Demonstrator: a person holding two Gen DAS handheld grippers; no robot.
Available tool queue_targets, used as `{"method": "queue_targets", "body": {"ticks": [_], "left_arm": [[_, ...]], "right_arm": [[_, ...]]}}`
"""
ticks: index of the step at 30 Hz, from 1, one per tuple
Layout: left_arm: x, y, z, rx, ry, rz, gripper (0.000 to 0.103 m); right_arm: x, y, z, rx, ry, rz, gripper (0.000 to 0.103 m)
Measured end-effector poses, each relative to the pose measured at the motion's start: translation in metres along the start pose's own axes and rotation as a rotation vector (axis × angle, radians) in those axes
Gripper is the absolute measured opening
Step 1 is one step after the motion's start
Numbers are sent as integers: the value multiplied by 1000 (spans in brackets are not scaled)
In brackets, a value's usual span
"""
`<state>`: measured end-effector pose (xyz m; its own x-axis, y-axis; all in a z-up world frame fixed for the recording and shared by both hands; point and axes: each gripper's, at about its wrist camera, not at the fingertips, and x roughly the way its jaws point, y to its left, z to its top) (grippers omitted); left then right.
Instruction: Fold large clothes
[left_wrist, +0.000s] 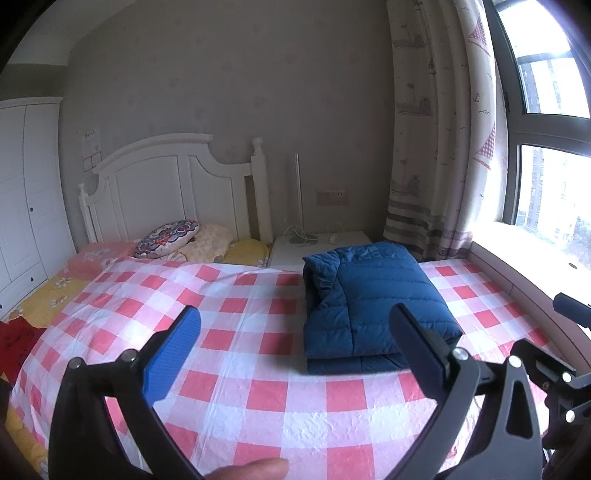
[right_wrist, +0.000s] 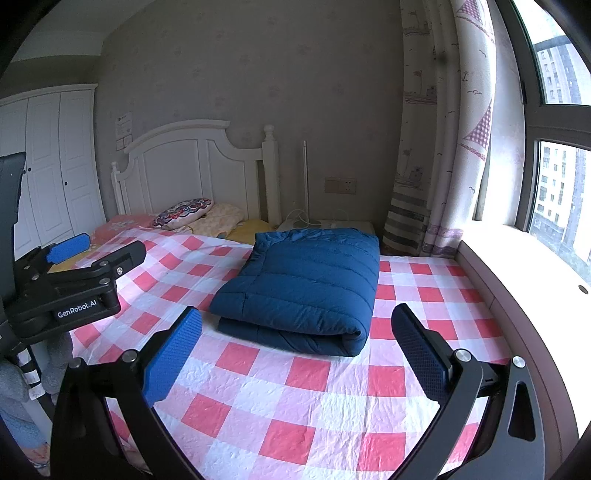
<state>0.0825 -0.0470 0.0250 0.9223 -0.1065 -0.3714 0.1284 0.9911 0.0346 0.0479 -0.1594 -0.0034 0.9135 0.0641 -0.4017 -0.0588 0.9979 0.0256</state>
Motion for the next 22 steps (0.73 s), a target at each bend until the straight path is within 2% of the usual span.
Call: {"method": "queue_targets", "body": {"ticks": [9, 15, 18, 20, 22], "left_arm": [[1, -1, -1, 22, -12, -8, 101], [11, 3, -11, -5, -32, -99, 101], [35, 2, -19, 24, 35, -121, 101], [59, 8, -24, 48, 88, -106, 101], [97, 34, -24, 30, 165, -57, 101]], "right_arm": [[5, 5, -7, 0, 14, 5, 99], [27, 1, -16, 12, 62, 11, 99], [47, -4, -26, 28, 107, 19, 99], [59, -10, -31, 29, 135, 20, 99], [69, -27, -30, 35, 153, -3, 99]]}}
